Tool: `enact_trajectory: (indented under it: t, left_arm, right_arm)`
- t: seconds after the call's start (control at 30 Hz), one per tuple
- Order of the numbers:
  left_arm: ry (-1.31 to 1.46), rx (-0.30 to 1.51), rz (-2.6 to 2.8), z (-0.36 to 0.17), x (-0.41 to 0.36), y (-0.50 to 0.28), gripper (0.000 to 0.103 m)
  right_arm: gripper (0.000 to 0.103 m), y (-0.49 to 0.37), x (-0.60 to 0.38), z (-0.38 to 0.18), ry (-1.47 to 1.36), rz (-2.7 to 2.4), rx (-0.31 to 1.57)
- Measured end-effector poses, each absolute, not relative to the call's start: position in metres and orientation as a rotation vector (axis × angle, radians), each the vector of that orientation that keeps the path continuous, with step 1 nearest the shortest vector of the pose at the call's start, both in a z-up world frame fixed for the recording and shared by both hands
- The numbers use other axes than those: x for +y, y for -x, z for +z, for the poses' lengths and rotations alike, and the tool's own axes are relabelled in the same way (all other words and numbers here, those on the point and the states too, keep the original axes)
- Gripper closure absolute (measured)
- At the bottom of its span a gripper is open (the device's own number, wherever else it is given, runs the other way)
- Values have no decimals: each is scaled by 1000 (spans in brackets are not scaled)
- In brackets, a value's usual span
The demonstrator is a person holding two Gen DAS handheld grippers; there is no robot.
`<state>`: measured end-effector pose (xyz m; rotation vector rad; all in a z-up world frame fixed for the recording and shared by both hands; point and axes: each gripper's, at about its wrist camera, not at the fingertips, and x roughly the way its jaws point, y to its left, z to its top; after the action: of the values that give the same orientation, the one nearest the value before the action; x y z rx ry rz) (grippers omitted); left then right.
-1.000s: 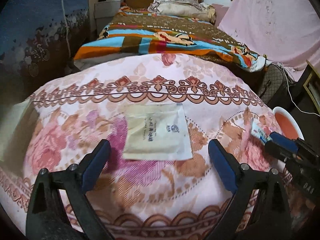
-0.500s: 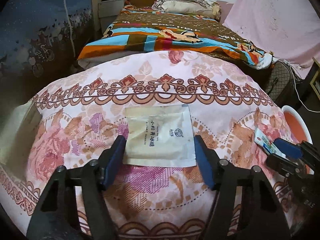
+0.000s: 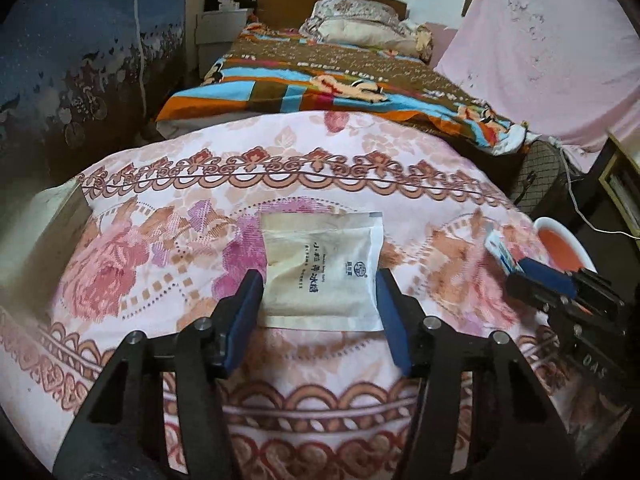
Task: Collect trash
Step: 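Lift the paper packet and toothpaste tube and carry both over the basin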
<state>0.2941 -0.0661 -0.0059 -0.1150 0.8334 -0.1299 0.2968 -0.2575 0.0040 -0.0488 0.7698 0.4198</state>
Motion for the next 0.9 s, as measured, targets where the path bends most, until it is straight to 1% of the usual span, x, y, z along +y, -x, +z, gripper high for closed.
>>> enact_trajectory:
  t: [0.2, 0.53, 0.67, 0.9]
  left_arm:
    - [109, 675, -138, 16, -72, -265, 61]
    - [72, 425, -152, 47, -90, -226, 61]
    - [57, 355, -157, 55, -96, -215, 61]
    - [25, 288, -168, 62, -107, -202, 61]
  right_arm:
    - [83, -282, -268, 19, 8, 412, 650]
    - [83, -241, -291, 45, -71, 387, 378]
    - [83, -231, -295, 51, -76, 376, 307]
    - [83, -219, -304, 56, -106, 331, 217]
